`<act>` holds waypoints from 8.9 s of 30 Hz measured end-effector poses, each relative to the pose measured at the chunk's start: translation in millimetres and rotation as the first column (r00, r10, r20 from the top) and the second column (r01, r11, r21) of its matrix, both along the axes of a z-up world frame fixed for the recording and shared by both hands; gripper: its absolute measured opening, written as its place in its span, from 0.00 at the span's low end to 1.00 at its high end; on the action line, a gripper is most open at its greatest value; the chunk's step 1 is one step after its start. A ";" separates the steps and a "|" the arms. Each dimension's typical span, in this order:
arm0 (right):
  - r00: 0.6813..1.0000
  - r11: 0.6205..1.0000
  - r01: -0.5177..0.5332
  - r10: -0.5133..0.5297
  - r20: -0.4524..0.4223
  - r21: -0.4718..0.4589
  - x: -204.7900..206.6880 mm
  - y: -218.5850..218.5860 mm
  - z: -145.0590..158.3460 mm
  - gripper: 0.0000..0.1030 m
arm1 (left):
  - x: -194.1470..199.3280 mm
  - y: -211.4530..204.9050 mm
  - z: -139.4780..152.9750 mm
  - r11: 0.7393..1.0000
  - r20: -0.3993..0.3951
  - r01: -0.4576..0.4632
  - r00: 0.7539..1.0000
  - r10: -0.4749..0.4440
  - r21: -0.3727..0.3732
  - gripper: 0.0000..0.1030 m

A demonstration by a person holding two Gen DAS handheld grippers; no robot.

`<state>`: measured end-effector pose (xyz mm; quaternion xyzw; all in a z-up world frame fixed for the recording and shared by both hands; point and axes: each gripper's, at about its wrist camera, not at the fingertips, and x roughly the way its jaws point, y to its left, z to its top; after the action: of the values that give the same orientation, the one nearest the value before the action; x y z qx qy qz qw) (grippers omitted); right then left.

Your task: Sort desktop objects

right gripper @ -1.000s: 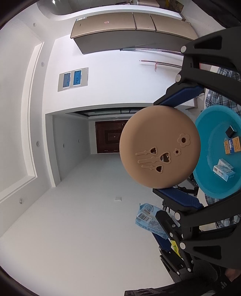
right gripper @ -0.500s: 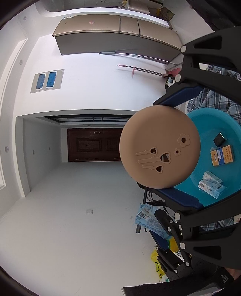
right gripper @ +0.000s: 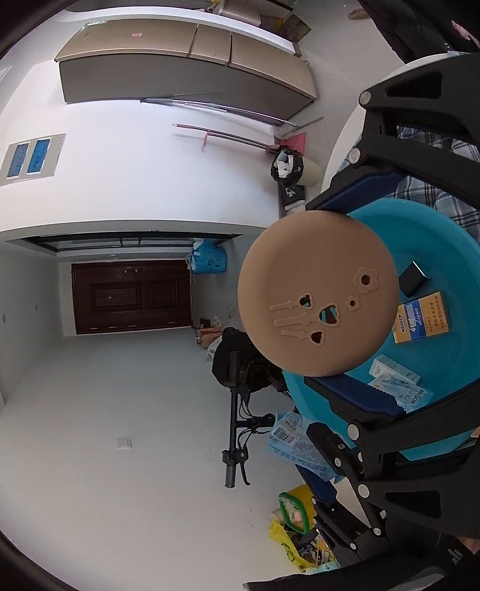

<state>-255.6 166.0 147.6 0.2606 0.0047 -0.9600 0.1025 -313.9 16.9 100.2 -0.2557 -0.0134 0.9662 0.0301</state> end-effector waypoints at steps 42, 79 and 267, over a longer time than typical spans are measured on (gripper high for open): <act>0.961 0.999 -0.017 0.005 0.278 0.043 -58.8 -7.4 -81.3 0.78 | -57.4 -12.2 -85.1 0.999 0.291 -0.009 0.957 0.023 -0.050 0.41; 0.950 0.998 -0.024 0.005 0.312 0.059 -65.6 -6.7 -93.1 0.78 | -58.7 -18.9 -82.7 1.000 0.311 -0.021 0.950 0.022 -0.007 0.69; 0.942 1.000 -0.024 0.017 -0.336 -0.016 312.2 43.2 -57.7 1.00 | 352.8 -3.8 -25.8 0.999 -0.276 -0.032 0.960 0.039 0.031 1.00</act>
<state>56.6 209.2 90.0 0.0921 0.0154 -0.9892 0.1126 38.9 13.1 74.5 -0.1174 -0.0262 0.9926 0.0178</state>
